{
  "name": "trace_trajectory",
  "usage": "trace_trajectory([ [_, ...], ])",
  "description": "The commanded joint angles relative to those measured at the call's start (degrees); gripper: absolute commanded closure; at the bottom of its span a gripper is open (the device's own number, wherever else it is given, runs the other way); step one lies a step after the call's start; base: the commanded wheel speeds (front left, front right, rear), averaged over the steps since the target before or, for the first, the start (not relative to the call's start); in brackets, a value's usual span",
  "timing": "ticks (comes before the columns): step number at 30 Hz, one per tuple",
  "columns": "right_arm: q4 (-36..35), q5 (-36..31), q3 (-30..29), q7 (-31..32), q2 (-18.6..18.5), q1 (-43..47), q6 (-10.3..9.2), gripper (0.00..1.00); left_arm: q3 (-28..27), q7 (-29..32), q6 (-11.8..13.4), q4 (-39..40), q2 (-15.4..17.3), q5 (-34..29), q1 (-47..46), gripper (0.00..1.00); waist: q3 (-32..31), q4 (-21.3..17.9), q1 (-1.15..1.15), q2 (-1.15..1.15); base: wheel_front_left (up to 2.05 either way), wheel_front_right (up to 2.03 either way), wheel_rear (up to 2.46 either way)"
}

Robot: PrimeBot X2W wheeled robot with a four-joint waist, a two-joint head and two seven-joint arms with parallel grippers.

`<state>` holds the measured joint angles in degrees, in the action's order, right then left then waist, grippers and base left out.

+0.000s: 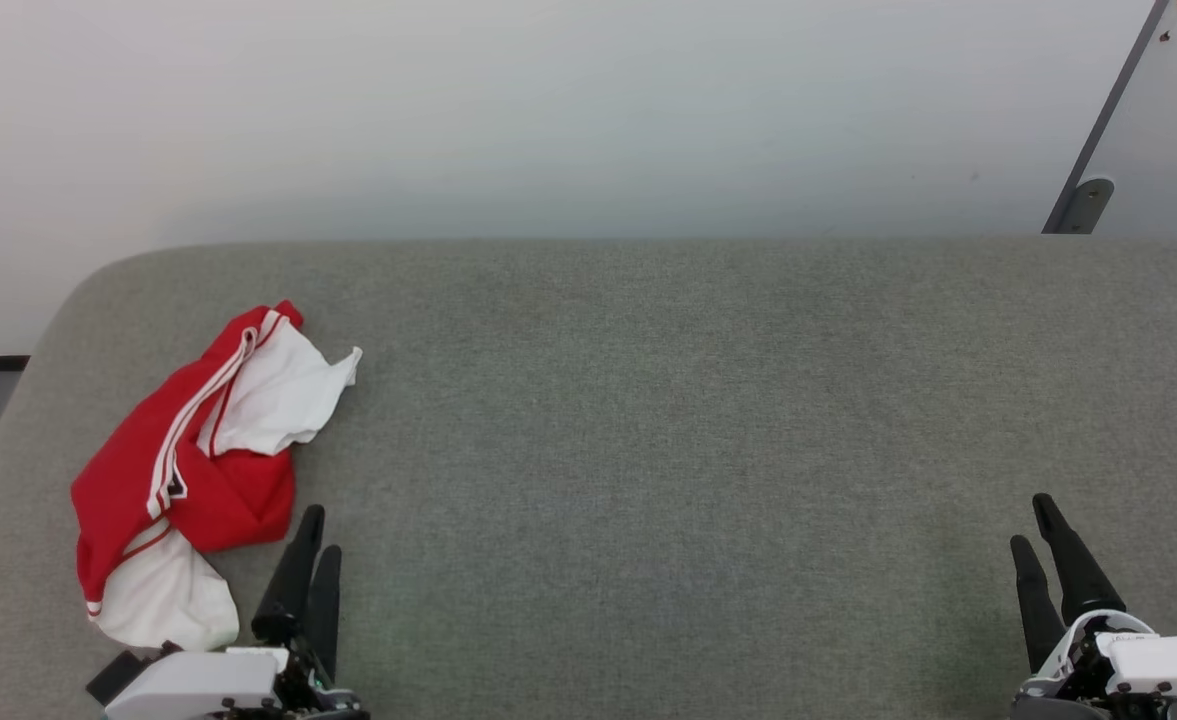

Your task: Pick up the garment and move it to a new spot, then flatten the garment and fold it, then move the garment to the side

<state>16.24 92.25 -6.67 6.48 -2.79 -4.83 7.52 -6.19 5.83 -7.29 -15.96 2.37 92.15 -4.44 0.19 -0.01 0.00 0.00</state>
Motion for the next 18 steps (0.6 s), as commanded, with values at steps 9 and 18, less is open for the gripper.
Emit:
trace_trajectory([
  [9,-0.09,-4.23,1.25,-2.87,-2.0,-3.43,0.0,0.0,1.4,-3.09,-0.08,1.1,1.73,-4.78,-3.25,0.0,0.2,-0.02,0.0,0.0,0.0,0.0,0.0],
  [18,0.64,-12.57,4.04,-6.08,-4.21,-5.23,0.0,0.0,1.88,-5.5,0.51,1.16,2.71,-17.07,-4.33,0.0,0.61,-0.04,0.0,0.0,0.0,0.0,0.0],
])
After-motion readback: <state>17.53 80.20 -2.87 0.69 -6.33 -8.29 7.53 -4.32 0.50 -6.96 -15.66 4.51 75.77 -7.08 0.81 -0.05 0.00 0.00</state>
